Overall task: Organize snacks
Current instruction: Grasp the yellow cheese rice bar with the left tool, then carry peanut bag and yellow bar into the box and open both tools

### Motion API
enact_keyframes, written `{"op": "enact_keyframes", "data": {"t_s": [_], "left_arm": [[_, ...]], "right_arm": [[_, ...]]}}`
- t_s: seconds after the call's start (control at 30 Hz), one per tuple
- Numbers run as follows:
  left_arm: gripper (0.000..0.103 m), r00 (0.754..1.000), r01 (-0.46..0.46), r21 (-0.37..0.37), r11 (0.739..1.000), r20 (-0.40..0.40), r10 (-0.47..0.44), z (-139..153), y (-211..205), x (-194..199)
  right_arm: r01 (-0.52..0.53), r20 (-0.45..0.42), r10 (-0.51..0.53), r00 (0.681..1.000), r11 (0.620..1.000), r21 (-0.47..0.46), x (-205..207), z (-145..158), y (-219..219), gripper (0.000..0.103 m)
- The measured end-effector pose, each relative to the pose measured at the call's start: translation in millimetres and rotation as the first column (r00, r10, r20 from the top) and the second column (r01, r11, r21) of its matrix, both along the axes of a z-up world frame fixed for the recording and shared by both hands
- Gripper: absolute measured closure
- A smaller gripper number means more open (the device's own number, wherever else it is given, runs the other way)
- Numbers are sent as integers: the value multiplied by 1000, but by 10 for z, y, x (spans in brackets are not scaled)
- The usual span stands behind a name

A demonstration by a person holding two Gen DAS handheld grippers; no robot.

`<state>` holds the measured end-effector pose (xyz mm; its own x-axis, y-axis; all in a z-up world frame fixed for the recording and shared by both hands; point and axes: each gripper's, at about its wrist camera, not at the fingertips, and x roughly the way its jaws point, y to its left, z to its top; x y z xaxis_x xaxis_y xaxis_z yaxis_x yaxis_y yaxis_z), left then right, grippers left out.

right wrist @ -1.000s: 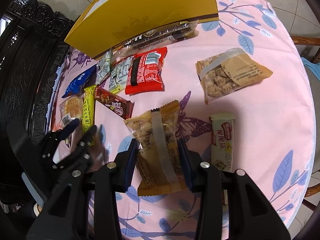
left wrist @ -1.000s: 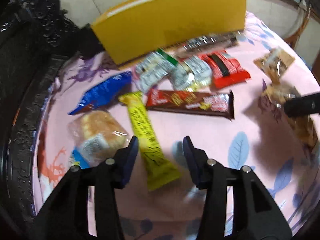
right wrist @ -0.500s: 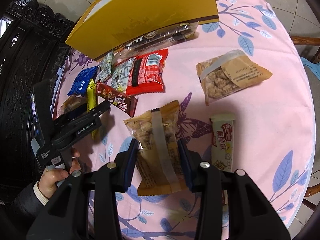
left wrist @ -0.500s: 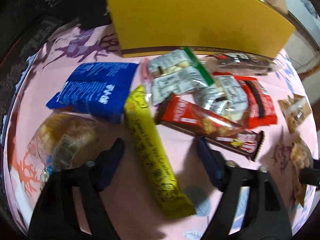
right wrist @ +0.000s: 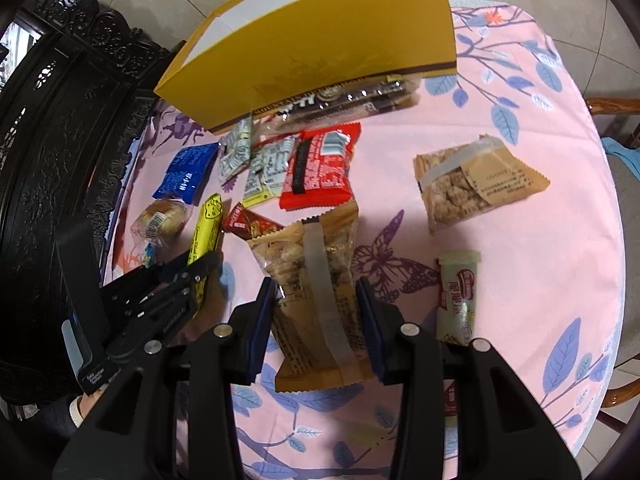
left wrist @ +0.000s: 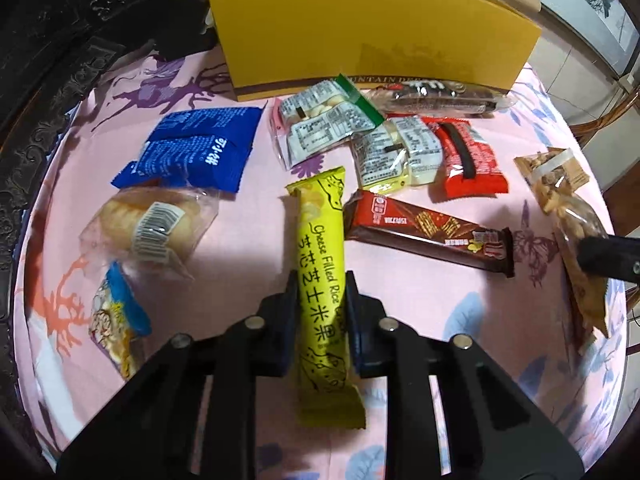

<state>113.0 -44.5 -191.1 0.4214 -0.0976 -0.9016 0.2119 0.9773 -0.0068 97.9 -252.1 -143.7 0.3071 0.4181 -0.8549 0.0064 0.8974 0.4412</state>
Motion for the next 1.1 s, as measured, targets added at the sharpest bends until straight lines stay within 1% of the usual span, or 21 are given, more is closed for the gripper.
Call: {"op": "enact_keyframes", "data": {"t_s": [0.1, 0.2, 0.27, 0.37, 0.4, 0.47, 0.5, 0.53, 0.57, 0.6, 0.67, 0.73, 0.77, 0.8, 0.83, 0.87, 0.9, 0.93, 0.97, 1.03, 1.1], "left_arm": [[82, 1000, -3, -1, 1000, 21, 3, 104, 45, 41], [82, 998, -12, -16, 1000, 55, 13, 310, 90, 44], [82, 996, -20, -23, 1000, 87, 21, 493, 112, 83], [82, 989, -28, -43, 999, 146, 34, 813, 121, 276], [82, 984, -30, -57, 998, 176, 40, 957, 111, 398], [82, 975, -34, -71, 997, 216, 49, 1154, 62, 644], [82, 970, -34, -85, 996, 238, 53, 1262, 28, 815], [82, 967, -29, -88, 996, 250, 50, 1329, -12, 943], [82, 960, -29, -90, 996, 274, 53, 1419, -70, 1150], [82, 958, -26, -88, 996, 283, 50, 1451, -93, 1270], [81, 959, -25, -95, 995, 279, 51, 1510, -177, 1695], [81, 961, -37, -94, 995, 271, 62, 1499, -231, 1980], [79, 965, -37, -88, 995, 257, 59, 1477, -263, 2117], [61, 975, -32, -78, 996, 217, 49, 1417, -313, 2274], [29, 979, -35, -68, 997, 198, 48, 1382, -334, 2336], [21, 978, -52, -43, 998, 201, 60, 1358, -347, 2371], [19, 973, -61, -30, 998, 223, 66, 1363, -341, 2344], [19, 967, -53, -27, 998, 246, 58, 1381, -325, 2284], [19, 964, -33, -41, 999, 264, 43, 1402, -288, 2190], [15, 954, -30, -57, 998, 297, 46, 1407, -158, 1966], [15, 946, -50, -53, 997, 317, 64, 1381, -31, 1791]], "right_arm": [[-12, 23, 12, 1000, 1000, -4, 7, 82, 35, 62], [-22, 57, 23, 998, 1000, -9, 43, 213, 59, 62], [-22, 79, 23, 997, 1000, -9, 89, 308, 57, 62], [-29, 123, 31, 992, 999, -14, 238, 473, 51, 62], [-31, 147, 31, 989, 1000, -4, 344, 563, 41, 62], [-27, 186, 25, 982, 1000, 5, 532, 710, 16, 61], [-25, 220, 25, 975, 1000, -3, 699, 820, 8, 61], [-21, 244, 24, 970, 1000, -13, 820, 899, -2, 61], [-13, 273, 18, 962, 1000, -20, 980, 990, -13, 62], [-3, 301, 10, 954, 1000, -23, 1158, 1071, -25, 62], [9, 333, 4, 943, 999, -38, 1441, 1163, -38, 61], [20, 346, 4, 938, 998, -65, 1803, 1193, -29, 61], [17, 338, 10, 941, 997, -79, 1920, 1169, -22, 60], [5, 309, 25, 951, 995, -97, 2106, 1096, -5, 59], [11, 284, 21, 959, 994, -112, 2208, 1026, -11, 58], [17, 258, 19, 966, 991, -136, 2283, 968, -9, 55], [19, 230, 21, 973, 985, -170, 2323, 916, -10, 49], [17, 224, 24, 974, 984, -178, 2302, 892, -28, 47], [7, 237, 32, 971, 986, -164, 2226, 898, -49, 47], [-37, 257, 68, 964, 991, -126, 1998, 907, -57, 46], [-122, 259, 142, 955, 988, -92, 1706, 849, -26, 46]]}}
